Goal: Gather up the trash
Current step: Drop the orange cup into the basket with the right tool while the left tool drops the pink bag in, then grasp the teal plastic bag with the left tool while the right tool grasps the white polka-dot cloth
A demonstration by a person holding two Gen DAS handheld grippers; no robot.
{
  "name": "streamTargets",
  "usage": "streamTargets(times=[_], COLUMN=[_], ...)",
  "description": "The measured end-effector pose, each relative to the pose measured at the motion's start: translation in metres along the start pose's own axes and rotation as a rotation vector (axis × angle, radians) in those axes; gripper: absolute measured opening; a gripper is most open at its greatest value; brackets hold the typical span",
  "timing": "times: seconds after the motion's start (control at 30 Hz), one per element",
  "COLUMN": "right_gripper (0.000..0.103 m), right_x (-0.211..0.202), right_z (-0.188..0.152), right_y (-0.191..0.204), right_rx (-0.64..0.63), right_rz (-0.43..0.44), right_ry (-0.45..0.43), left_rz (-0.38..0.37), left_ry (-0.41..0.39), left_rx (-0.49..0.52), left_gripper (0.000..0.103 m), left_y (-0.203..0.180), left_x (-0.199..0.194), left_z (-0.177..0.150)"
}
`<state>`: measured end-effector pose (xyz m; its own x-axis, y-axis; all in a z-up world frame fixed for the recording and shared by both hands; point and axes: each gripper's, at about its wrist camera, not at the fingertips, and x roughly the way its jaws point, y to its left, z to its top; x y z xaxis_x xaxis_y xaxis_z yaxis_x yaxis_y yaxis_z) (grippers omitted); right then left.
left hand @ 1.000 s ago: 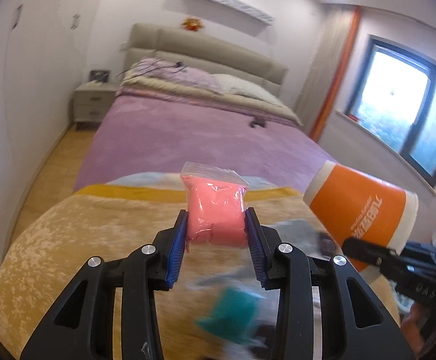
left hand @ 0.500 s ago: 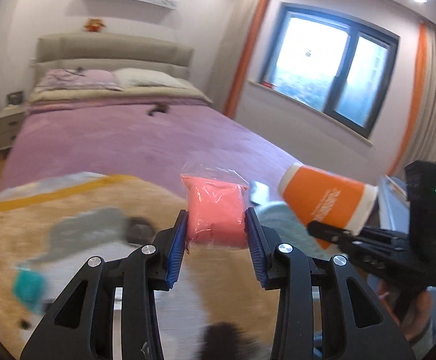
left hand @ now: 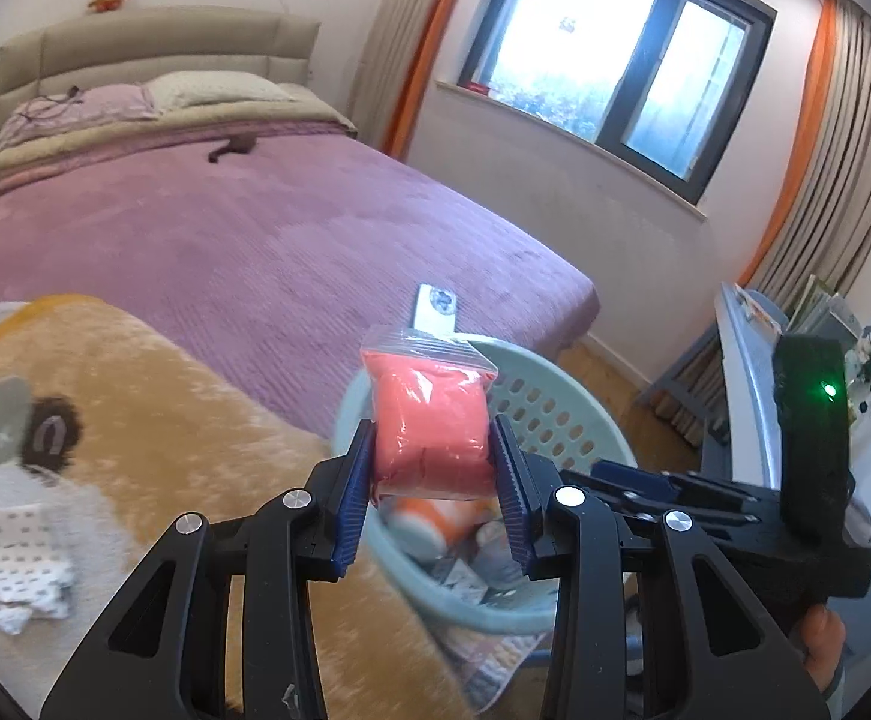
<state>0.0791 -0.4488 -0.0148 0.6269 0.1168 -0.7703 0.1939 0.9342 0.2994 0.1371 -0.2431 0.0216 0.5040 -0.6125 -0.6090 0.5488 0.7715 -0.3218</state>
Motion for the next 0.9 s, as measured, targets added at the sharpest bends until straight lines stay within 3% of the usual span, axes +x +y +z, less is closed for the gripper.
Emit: streamTargets(times=[0.03,0.1,0.13,0.33,0.53,0.63,0.77,0.9], right_gripper=[0.043,0.048,0.049,0.049,0.05,0.056,0.06,0.065], right_x=[-0.002,-0.008,-0.011,-0.029,-0.05,-0.062,-0.077,-0.075], right_z=[-0.001,-0.002,-0.003,-0.008,-0.007,-0.01,-0.017,-0.027], right_y=[-0.004,-0.015,-0.019,-0.025,0.006,0.033,0.083,0.137], right_rx=[0.01,0.034,0.043,0.055,-0.014,-0.075,-0.18,-0.283], right_rz=[-0.002,0.008,0.011,0.012,0.064,0.092,0.169,0.226], right_ry=[-0.005,-0.017,-0.022,-0.058,-0.122,-0.168,-0.232,-0.267], left_rz=[-0.018,-0.031,-0.028,-0.038,-0.007,0.019,0.111,0.27], left_ry=[0.008,0.029,0.032,0.09,0.013,-0.041,-0.119,-0.181], left_rx=[0.005,0.016,0.017,-0.003,-0.032,-0.063,-0.097,-0.126], left_gripper=[0.04,0.074,0.078,0.077,0.077,0.077,0.077,0.078], left_y=[-0.002,-0.007,-0.008,0.006,0.02,0.03,0.054,0.089], left_x=[0.003,0.017,0.021,0.029,-0.019,-0.052,-0.107,-0.162], left_z=[0.0,-0.003,-0.005,-0.027,-0.033,-0.033,-0.04,-0.049])
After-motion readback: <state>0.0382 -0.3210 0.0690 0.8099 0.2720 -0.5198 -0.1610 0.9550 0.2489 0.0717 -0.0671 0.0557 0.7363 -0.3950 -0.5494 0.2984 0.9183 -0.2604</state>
